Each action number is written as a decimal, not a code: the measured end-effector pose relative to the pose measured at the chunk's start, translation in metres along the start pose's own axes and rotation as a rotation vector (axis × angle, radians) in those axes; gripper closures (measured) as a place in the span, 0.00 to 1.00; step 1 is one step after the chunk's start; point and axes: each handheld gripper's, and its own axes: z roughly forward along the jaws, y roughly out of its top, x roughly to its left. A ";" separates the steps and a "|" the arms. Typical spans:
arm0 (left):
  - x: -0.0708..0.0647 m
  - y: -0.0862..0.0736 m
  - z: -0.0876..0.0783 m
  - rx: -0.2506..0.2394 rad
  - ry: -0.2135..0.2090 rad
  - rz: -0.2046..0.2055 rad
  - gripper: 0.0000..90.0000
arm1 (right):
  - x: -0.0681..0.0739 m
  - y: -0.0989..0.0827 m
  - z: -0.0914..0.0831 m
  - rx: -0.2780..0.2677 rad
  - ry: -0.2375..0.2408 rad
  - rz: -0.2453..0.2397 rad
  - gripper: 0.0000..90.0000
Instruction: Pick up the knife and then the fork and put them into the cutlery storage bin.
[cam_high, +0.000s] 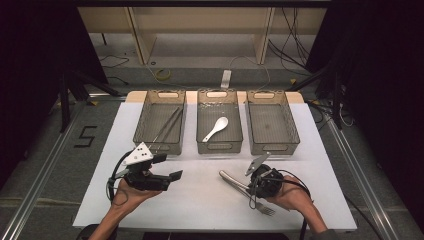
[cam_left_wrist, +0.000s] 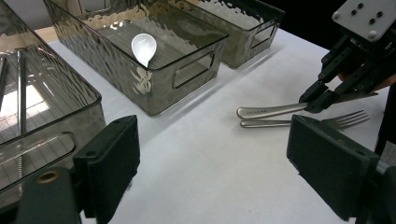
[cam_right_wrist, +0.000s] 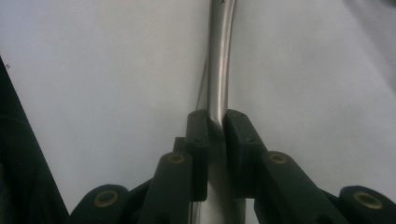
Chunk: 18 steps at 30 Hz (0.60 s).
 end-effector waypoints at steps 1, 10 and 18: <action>0.000 0.000 0.000 -0.002 -0.001 0.000 0.19 | -0.002 0.000 -0.001 -0.004 0.004 -0.001 0.90; 0.004 0.001 -0.003 -0.035 -0.002 -0.033 0.18 | -0.012 0.009 -0.006 -0.067 0.013 0.022 0.90; 0.006 0.001 -0.005 -0.050 0.007 -0.039 0.18 | -0.022 0.019 -0.021 -0.134 -0.027 0.030 0.90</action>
